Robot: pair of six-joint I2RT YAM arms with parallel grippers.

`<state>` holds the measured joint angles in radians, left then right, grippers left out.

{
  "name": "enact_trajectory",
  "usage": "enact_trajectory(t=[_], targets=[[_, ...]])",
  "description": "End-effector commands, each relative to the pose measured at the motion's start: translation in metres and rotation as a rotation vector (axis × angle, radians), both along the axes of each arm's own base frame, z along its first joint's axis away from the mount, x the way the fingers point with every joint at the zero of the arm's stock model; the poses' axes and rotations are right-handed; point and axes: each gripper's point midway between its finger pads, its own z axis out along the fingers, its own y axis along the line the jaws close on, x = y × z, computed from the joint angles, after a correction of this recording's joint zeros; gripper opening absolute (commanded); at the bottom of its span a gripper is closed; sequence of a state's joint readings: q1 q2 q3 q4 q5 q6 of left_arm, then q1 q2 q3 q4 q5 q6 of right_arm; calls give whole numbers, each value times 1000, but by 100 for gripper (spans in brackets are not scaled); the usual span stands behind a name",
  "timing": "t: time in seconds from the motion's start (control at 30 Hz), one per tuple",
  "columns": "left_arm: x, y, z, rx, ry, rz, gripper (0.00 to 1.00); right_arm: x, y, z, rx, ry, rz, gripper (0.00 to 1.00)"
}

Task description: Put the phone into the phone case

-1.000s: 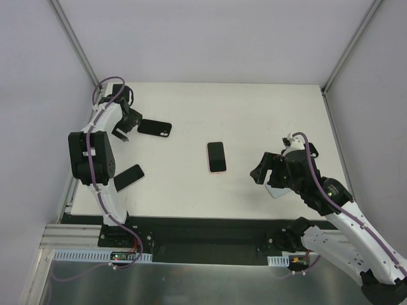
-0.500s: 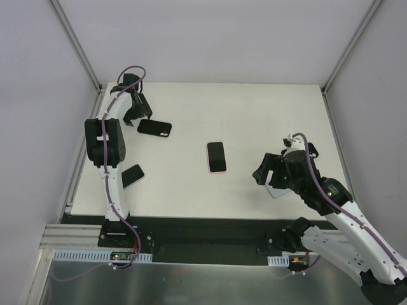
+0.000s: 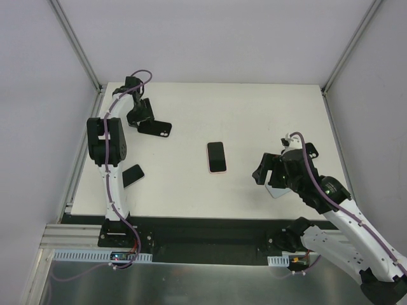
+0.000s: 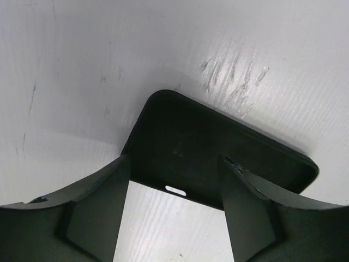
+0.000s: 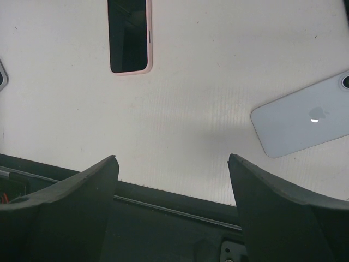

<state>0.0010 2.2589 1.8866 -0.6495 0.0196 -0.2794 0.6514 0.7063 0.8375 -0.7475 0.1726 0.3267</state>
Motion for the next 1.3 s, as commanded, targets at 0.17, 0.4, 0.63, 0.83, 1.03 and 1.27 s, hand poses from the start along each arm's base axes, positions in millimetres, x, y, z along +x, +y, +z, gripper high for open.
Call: enact_trajectory(t=[0.17, 0.4, 0.63, 0.83, 1.03, 1.27], targets=[[-29, -10, -8, -64, 64, 8, 53, 4, -2, 18, -4, -48, 8, 84], [-96, -32, -2, -148, 140, 191, 52, 4, -1, 24, 10, -59, 15, 84], [-148, -99, 17, -170, 106, 119, 57, 3, 1, 20, 13, -52, 23, 84], [-147, -110, 65, -118, -58, -69, 63, 0, 0, 18, 24, -51, 17, 85], [-131, -52, 50, -5, -32, -42, 59, -4, -2, 18, 42, -58, 12, 84], [-116, -34, 32, 13, 14, 34, 50, -7, -6, 20, 37, -61, 6, 84]])
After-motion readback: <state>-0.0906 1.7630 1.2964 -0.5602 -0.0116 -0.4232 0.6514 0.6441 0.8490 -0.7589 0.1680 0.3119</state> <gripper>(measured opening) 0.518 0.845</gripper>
